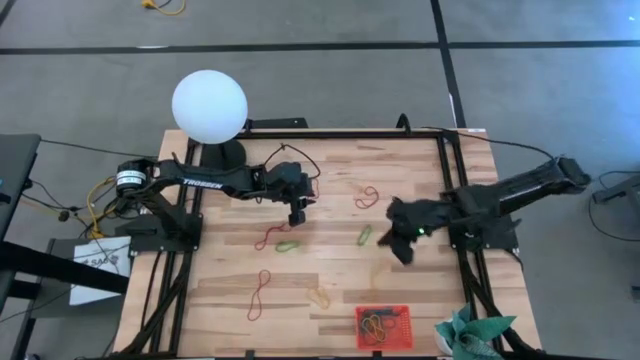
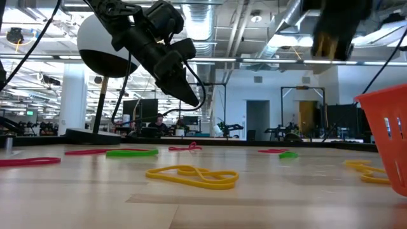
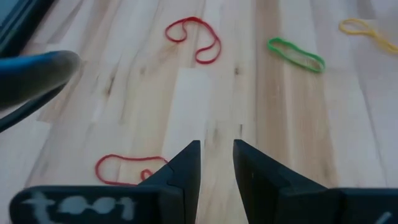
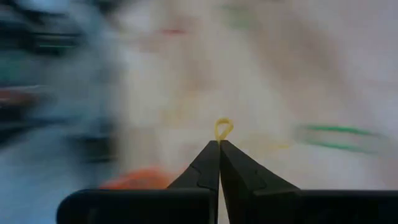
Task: Pick and place items into bin
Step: Put the yellow rubber band into the orange bin
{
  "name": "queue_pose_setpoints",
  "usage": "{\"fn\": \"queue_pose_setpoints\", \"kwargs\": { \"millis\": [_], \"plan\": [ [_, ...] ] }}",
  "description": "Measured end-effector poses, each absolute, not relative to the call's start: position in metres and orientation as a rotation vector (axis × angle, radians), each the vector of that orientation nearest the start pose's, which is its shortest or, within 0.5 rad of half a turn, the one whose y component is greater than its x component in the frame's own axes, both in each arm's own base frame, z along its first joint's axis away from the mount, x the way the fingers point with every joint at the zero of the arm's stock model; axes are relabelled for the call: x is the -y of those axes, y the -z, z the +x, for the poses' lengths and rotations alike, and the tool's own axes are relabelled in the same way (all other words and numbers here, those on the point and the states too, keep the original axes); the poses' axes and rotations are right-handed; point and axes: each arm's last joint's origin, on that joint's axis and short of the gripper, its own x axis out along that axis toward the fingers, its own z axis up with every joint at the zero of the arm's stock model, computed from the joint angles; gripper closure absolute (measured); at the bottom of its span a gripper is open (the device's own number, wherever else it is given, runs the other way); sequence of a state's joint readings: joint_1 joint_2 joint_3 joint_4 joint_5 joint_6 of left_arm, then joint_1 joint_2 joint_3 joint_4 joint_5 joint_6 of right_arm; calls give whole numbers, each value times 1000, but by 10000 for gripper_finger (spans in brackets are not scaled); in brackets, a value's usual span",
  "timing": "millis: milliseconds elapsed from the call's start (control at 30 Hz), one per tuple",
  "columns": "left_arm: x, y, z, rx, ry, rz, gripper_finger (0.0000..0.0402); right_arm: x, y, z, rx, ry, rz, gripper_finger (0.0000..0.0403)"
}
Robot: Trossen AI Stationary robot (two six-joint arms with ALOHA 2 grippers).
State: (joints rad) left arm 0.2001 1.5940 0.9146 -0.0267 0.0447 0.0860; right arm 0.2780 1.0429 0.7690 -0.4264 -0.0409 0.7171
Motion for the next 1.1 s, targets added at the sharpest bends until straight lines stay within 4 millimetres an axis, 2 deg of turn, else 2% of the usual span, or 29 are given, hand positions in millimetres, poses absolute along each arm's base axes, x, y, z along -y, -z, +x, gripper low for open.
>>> {"fn": "queue_pose_setpoints", "kwargs": {
  "millis": [100, 167, 267, 400, 533, 633, 733, 1100],
  "plan": [
    [-61, -197, 322, -703, -78, -15, 317, -87, -282, 199, -698, -244, 610, 402],
    [-59, -198, 323, -701, -56, -19, 317, -103, -285, 194, -707, -320, 602, 402],
    [-55, -198, 323, -701, -44, -16, 317, -125, -280, 188, -756, -389, 586, 402],
    [-50, -198, 324, -701, -30, -14, 317, -146, -260, 193, -860, -375, 568, 402],
    [-45, -198, 325, -701, -20, -24, 317, -160, -239, 208, -920, -344, 599, 402],
    [-42, -197, 325, -702, -19, -43, 317, -172, -229, 218, -949, -450, 629, 402],
    [-40, -197, 325, -702, -16, -49, 317, -178, -225, 223, -973, -530, 650, 403],
    [-37, -194, 323, -748, -39, -137, 317, -184, -216, 224, -1014, -517, 677, 403]
  ]
}}
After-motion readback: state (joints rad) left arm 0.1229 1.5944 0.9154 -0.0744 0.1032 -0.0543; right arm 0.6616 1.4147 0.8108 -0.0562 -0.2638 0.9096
